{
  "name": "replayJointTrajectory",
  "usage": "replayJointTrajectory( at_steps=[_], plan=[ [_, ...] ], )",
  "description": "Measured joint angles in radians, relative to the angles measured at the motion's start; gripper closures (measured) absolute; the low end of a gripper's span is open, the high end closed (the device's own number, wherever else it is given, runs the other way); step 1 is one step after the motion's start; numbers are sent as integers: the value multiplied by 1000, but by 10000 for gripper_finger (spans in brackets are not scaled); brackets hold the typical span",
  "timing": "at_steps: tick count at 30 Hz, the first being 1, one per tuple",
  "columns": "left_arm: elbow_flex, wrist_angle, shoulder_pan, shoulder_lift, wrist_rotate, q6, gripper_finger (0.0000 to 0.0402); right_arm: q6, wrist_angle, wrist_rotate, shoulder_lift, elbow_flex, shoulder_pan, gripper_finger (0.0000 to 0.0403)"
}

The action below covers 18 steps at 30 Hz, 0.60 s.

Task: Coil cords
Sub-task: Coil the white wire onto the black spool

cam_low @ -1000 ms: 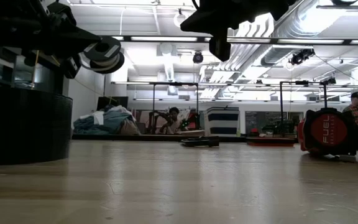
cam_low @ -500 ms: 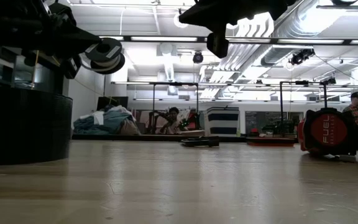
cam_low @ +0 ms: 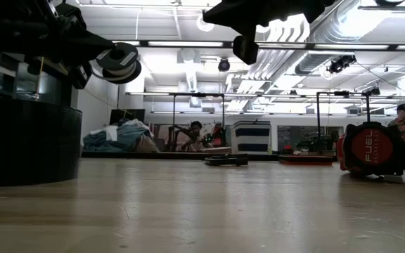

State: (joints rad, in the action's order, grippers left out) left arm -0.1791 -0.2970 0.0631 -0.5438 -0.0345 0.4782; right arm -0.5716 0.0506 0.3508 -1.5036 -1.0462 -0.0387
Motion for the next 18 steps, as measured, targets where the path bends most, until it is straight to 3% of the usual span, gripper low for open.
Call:
replayJointTrajectory(
  at_steps=[18],
  plan=[
    [0, -1, 0, 0, -1, -2, 397, 12, 0, 51, 0, 0, 0, 403]
  ],
)
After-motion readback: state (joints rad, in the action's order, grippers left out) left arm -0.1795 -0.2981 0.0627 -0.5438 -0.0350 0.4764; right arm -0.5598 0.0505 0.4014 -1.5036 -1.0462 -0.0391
